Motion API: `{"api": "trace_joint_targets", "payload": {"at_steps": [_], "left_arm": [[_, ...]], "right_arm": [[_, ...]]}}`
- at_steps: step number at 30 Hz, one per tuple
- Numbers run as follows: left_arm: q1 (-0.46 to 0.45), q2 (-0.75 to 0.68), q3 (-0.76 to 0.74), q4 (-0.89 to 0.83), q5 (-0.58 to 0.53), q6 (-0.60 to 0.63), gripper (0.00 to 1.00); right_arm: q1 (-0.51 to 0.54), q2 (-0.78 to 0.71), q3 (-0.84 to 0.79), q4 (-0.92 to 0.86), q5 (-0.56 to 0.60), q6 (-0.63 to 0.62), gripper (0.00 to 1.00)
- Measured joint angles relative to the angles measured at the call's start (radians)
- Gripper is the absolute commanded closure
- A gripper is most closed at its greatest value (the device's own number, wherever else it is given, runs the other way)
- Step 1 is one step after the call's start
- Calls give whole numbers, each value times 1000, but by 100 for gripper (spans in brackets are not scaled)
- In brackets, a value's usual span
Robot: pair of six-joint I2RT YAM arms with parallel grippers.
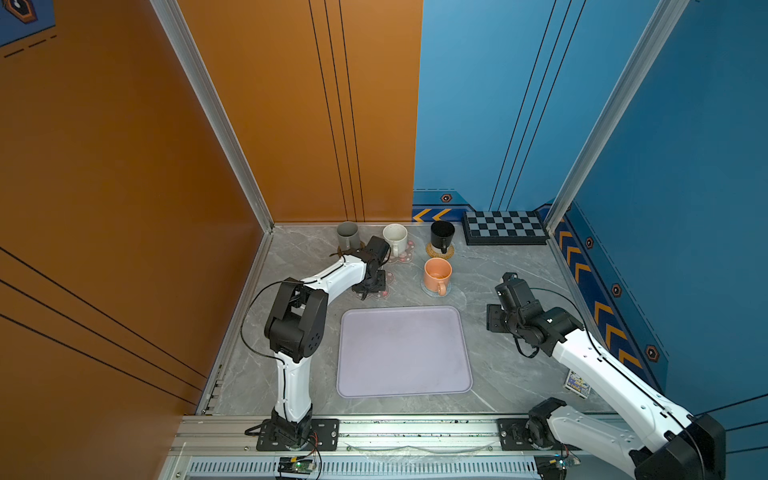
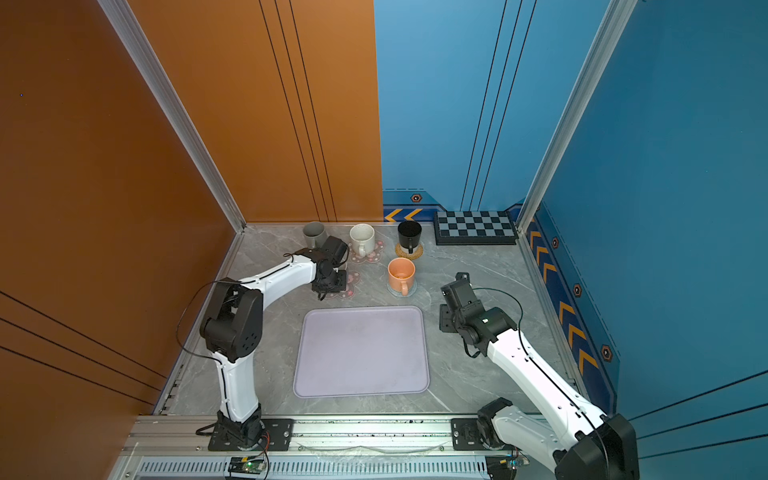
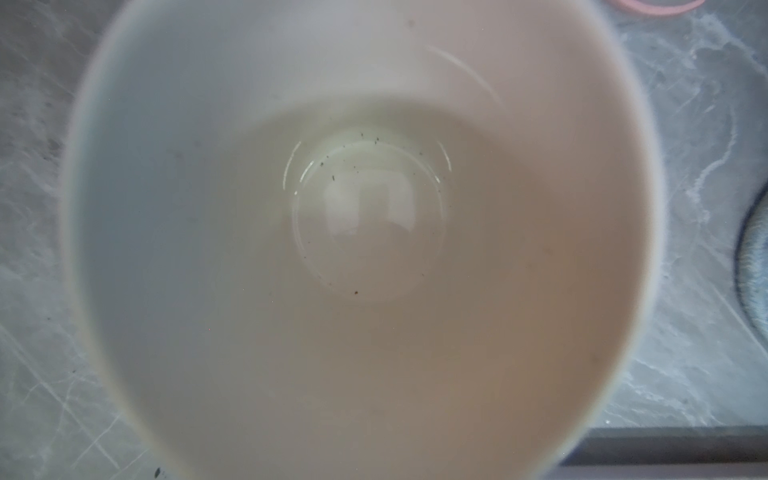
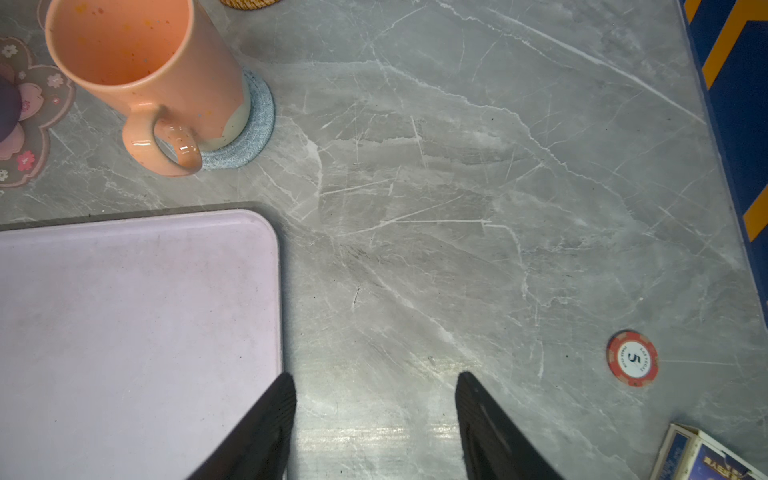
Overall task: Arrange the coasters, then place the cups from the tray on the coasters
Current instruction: 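Lower the purple mug onto the pink flower-shaped coaster with the left gripper, then release the purple mug and lift the left gripper out of it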
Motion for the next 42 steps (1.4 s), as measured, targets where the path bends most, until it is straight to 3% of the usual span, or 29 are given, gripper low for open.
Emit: {"api": "trace_joint_targets", "payload": {"at_steps": [11, 16, 42], "left_arm": [[-5, -4, -10, 10, -4, 0, 87], [-5, -8, -20, 19, -4, 2, 80], [-14, -138, -122, 35, -4, 20, 75]], "right_arm": [[0, 0, 0, 0, 0, 0, 36], [0, 0, 0, 0, 0, 0, 36], [-1, -35, -14, 0, -4, 1, 35]]}}
